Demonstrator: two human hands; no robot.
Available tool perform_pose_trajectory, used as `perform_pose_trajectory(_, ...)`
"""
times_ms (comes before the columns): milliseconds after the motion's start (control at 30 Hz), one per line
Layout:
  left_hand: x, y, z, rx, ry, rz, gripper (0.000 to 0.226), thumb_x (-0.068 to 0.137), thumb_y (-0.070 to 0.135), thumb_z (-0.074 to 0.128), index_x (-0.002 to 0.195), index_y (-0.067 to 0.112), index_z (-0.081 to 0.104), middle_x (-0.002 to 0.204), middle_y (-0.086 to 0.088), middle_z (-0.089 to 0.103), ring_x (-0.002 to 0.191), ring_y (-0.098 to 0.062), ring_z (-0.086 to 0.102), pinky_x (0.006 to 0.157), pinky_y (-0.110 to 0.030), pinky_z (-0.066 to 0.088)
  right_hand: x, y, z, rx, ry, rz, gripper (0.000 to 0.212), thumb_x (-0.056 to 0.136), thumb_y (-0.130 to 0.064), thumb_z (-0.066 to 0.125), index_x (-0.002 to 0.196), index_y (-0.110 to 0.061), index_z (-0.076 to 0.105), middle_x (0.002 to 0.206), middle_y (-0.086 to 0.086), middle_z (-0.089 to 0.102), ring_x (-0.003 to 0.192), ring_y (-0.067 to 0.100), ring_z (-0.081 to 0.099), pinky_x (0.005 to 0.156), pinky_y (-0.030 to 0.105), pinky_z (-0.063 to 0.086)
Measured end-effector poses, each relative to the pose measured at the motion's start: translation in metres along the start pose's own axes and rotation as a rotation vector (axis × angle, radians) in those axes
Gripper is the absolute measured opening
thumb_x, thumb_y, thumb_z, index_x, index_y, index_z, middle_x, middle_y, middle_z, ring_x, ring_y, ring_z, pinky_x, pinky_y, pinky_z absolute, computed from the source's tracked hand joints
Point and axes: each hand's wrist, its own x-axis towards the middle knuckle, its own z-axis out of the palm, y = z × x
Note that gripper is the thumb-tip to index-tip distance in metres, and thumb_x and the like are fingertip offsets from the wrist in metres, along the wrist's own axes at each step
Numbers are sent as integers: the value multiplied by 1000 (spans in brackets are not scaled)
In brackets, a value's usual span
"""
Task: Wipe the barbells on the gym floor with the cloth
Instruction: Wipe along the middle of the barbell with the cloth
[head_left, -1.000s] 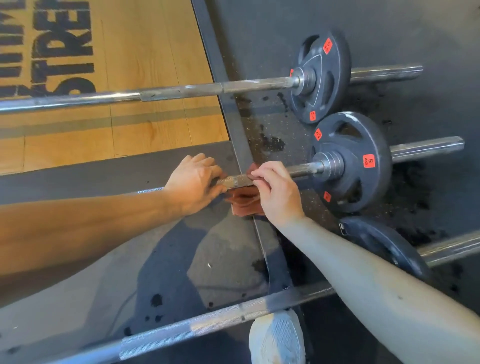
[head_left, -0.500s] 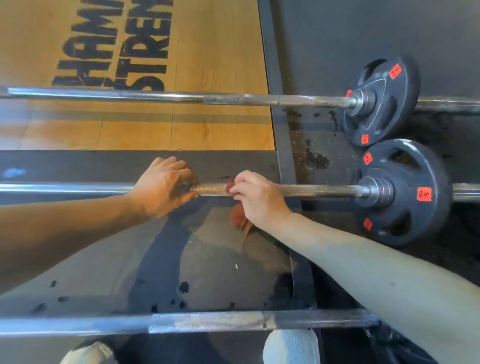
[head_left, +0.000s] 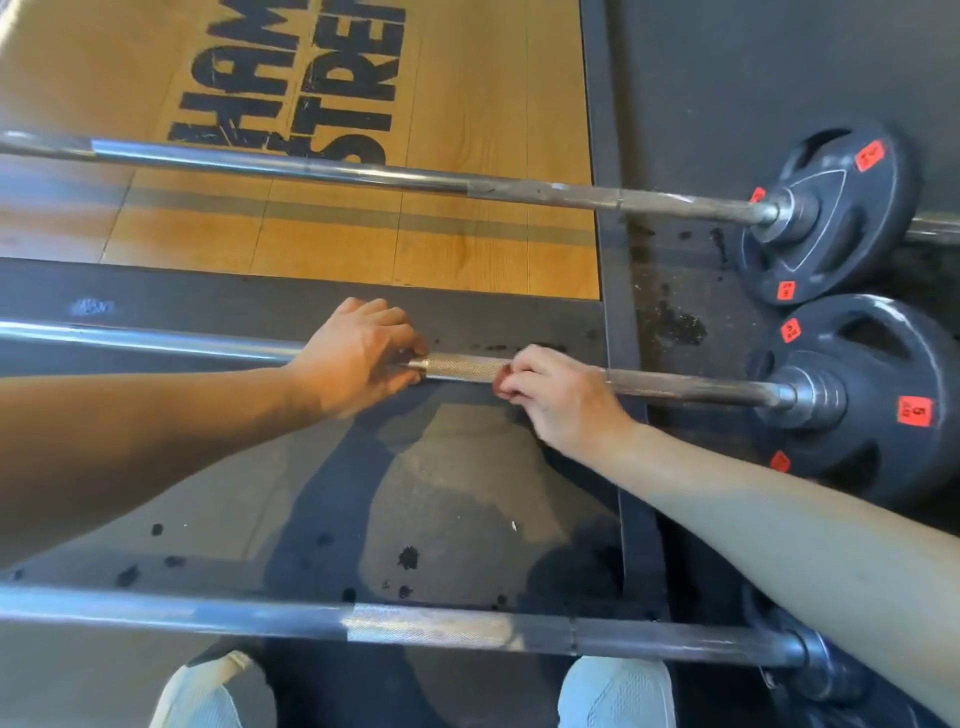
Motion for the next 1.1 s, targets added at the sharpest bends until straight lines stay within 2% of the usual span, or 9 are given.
perform_pose_trajectory(133,-3,-9,-6,12,2,13,25,83,35,81,105,25,75,100,4,68,90,-22,58,77,-39,41,45,-41,37,-26,-45,-80,8,85,-3,74,91,-6,70,93,9,56,79,27,55,52,43,49)
perform_pose_trajectory(233,-3,-10,-4,7,6,41,23,83,36,81,104,25,75,99,4,67,89,-22,58,77,-42,44,31,-31,19,-66,-100,-88,7,92,-11,67,98,-7,71,95,9,57,82,26,56,55,42,50)
perform_pose_trajectory(367,-1,-8,-1,-1,8,54,24,81,34,82,101,23,75,94,2,67,86,-25,60,76,-43,46,-24,10,-28,-171,-127,10,10,89,-3,71,98,-8,72,94,7,58,80,24,58,60,42,54)
perform_pose_trajectory(567,0,-10,2,-69,16,32,44,78,57,50,98,26,74,91,5,65,85,-22,57,77,-41,42,2,-13,-2,-151,-44,42,6,90,-5,70,94,-8,74,93,7,61,81,24,60,58,40,54)
perform_pose_trajectory(667,4,-8,4,-85,27,46,31,81,49,68,100,25,74,92,5,66,87,-23,58,78,-41,41,31,-36,29,-170,-74,-5,7,85,2,69,85,-5,67,87,10,53,73,27,52,49,41,47)
perform_pose_trajectory(767,11,-2,7,-100,19,52,28,81,44,75,101,25,74,92,5,65,88,-24,58,77,-40,40,15,-22,8,-174,-110,-23,10,84,0,72,91,-7,69,90,10,56,75,27,55,50,38,47)
perform_pose_trajectory(867,19,6,11,-110,-4,75,29,80,39,82,104,24,73,94,5,65,90,-23,57,80,-40,40,-34,14,-32,-227,-133,93,10,85,-4,73,93,-10,71,95,7,60,81,26,60,60,43,54)
perform_pose_trajectory(1000,23,12,14,-136,2,76,29,81,33,83,106,23,72,95,5,65,91,-21,55,81,-37,37,-95,49,-79,-314,-63,406,16,83,-3,77,92,-16,74,96,-2,61,84,22,65,72,40,59)
perform_pose_trajectory(1100,27,16,14,-133,-8,81,29,82,33,82,106,23,72,96,4,65,93,-21,56,84,-38,40,-83,38,-71,-309,-47,395,14,82,-6,79,92,-16,76,96,0,63,82,23,65,69,37,58)
